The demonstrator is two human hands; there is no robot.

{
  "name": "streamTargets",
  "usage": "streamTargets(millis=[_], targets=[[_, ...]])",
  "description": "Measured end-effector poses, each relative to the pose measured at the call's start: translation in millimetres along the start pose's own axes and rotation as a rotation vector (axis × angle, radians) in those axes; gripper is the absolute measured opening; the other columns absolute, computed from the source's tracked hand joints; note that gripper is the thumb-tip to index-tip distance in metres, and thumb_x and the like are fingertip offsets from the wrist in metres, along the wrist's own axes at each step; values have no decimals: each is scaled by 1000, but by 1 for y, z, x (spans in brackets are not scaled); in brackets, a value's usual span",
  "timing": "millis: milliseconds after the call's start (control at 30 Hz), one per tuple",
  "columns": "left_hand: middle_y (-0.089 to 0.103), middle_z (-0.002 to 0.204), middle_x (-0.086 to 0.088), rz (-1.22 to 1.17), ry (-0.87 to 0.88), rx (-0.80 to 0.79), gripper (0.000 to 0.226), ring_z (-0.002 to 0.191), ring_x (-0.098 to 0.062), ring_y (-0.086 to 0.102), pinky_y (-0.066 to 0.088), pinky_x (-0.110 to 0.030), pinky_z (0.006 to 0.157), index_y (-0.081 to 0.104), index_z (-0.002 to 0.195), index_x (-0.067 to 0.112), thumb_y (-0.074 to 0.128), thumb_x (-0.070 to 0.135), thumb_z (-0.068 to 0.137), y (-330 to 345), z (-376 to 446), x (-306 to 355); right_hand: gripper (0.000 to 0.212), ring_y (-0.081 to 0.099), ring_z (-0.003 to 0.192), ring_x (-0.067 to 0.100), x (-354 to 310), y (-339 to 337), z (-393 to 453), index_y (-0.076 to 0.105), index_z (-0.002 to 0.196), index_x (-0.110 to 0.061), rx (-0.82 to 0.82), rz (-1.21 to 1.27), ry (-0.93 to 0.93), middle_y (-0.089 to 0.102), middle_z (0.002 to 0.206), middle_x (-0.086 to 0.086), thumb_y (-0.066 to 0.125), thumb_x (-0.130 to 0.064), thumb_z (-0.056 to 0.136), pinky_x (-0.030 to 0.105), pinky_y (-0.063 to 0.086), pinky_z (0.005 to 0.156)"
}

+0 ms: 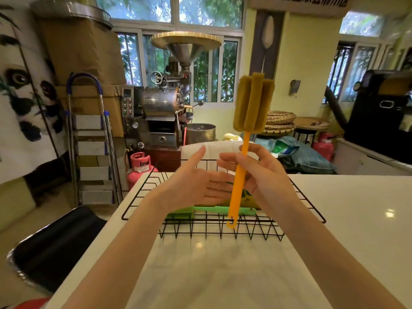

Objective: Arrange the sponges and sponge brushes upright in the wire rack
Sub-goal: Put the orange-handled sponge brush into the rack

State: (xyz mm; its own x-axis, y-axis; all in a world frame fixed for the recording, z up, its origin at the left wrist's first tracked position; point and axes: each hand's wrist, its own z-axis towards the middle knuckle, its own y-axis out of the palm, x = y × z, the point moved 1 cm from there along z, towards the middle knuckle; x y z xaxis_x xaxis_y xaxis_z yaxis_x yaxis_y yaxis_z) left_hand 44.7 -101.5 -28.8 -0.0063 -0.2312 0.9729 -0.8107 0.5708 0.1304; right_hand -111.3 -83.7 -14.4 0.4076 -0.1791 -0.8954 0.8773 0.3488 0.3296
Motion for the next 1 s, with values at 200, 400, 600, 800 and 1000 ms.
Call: streamTargets(millis=[200, 400, 600, 800, 1000], targets=[[72, 103, -10, 216, 89, 11, 44, 100, -25, 67, 54, -33, 89, 62, 112, 7, 54, 36, 79, 13, 0, -1, 9, 72, 92, 23, 6, -9, 1, 52, 96, -14, 72, 145, -27, 76, 89, 9, 50, -8, 90, 31, 57, 84], [75, 92, -6, 466, 183, 240, 22, 87, -17, 71, 58, -26, 76, 67, 102, 11, 61, 9, 81, 12, -3, 2, 20, 71, 94, 20, 0, -18, 5, 52, 107, -13, 122, -209, 43, 74, 96, 8, 57, -16, 87, 33, 55, 89], [75, 91, -3, 798, 205, 378, 20, 84, -12, 71, 56, -22, 79, 69, 96, 18, 63, 10, 80, -12, -14, 9, 30, 72, 88, 11, -40, -40, -3, 64, 109, -15, -160, -853, 329, 74, 99, 1, 58, -32, 85, 26, 56, 85], [73, 85, 6, 1049, 123, 443, 23, 82, -4, 70, 53, -21, 84, 68, 101, 18, 64, 13, 79, -31, -13, 3, 37, 67, 94, 9, -53, -49, -5, 60, 111, -27, -151, -946, -201, 69, 103, -5, 66, -8, 79, 19, 54, 81], [71, 93, 2, 1159, 69, 386, 28, 81, -3, 64, 51, -23, 86, 66, 108, 16, 63, 12, 80, -30, -3, -7, 62, 50, 107, 17, -10, -74, 17, 40, 131, -29, -196, -1396, -24, 52, 119, -1, 65, -14, 77, 29, 45, 90]])
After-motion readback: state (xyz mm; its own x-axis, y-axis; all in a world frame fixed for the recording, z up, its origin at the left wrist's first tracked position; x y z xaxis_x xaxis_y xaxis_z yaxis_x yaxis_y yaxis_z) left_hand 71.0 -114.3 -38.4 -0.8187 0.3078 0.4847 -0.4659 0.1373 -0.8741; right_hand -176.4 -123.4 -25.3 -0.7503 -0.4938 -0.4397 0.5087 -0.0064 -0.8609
